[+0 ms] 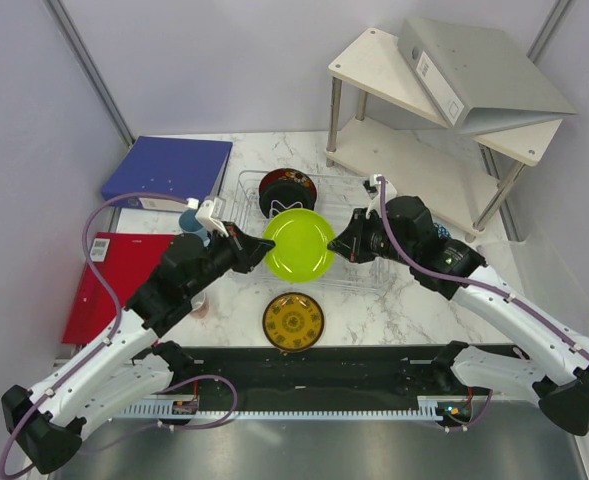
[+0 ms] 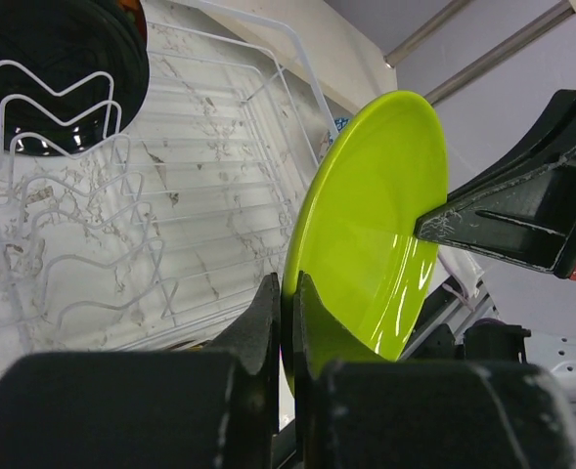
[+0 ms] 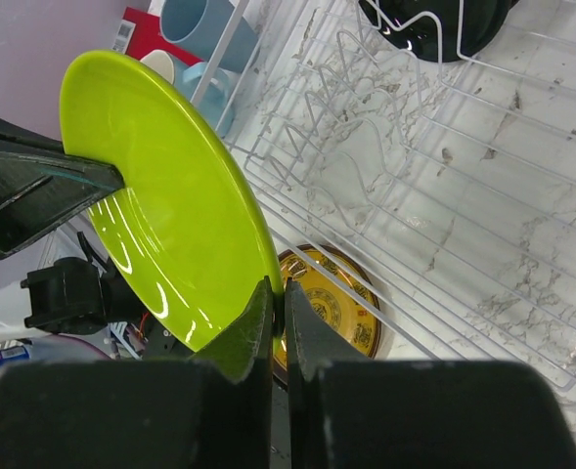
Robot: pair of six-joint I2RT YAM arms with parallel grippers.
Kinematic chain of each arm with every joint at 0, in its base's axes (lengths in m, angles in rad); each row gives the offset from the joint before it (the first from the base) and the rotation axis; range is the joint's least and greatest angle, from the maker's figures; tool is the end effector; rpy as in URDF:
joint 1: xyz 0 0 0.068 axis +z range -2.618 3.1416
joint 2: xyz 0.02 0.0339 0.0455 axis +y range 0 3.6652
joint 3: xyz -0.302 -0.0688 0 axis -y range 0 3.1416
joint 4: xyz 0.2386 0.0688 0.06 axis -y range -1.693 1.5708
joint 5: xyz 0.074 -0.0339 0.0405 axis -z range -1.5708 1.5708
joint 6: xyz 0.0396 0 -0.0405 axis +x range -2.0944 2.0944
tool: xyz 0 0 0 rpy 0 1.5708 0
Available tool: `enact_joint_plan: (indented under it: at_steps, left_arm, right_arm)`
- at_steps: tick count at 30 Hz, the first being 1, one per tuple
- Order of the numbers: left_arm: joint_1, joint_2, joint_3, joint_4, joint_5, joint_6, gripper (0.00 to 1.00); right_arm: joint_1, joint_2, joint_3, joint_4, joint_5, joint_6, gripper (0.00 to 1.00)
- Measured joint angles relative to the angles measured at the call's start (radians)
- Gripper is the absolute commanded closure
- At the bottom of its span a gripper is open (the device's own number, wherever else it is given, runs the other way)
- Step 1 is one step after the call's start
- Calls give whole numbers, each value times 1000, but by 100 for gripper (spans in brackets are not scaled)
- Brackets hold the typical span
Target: Unload the mixed dishes from the dish rack
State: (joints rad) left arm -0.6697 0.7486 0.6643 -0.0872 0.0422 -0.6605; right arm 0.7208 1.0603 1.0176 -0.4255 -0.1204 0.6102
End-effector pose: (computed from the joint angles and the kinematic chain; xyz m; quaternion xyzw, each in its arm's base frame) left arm 0.1193 -0.0966 0.3394 0.0171 0.7648 -0.4100 0.4966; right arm 0.1580 0.1451 0.3756 -0.0785 0.8473 0.3631 0.3796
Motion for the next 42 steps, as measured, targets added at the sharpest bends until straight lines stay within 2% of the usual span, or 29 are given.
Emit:
enact_joint_plan:
  at_steps: [1, 2, 3, 6, 8, 11, 17, 24, 33, 42]
  left_arm:
    - [0, -3, 0, 0, 1, 0, 98]
    - [1, -6, -1, 0, 3, 0, 98]
    - [1, -7, -1, 1, 4, 0, 98]
    - [1, -9, -4, 5, 14, 0, 98]
    - [1, 0, -5, 3, 31, 0, 98]
    - [1, 31, -4, 3, 84, -1, 98]
    - [0, 175, 28, -1, 256, -23, 98]
    - [-60, 311, 31, 0, 307, -50, 98]
    - [-270, 573, 129, 13, 277, -50, 98]
    - [-287, 778, 158, 47, 270, -50, 98]
  right_arm:
    - [2, -2, 0, 3, 0, 0, 97]
    - [2, -6, 0, 6, 0, 0, 82]
    - [2, -8, 0, 6, 1, 0, 46]
    - [3, -13, 0, 6, 11, 1, 19]
    - [4, -14, 0, 5, 38, -2, 11]
    - [4, -19, 0, -10, 111, -11, 8]
    - [4, -85, 5, -66, 374, -48, 8]
    - [4, -200, 67, -72, 576, -93, 9]
    - [4, -190, 69, -71, 616, -105, 10]
    - [4, -199, 60, -70, 634, -118, 10]
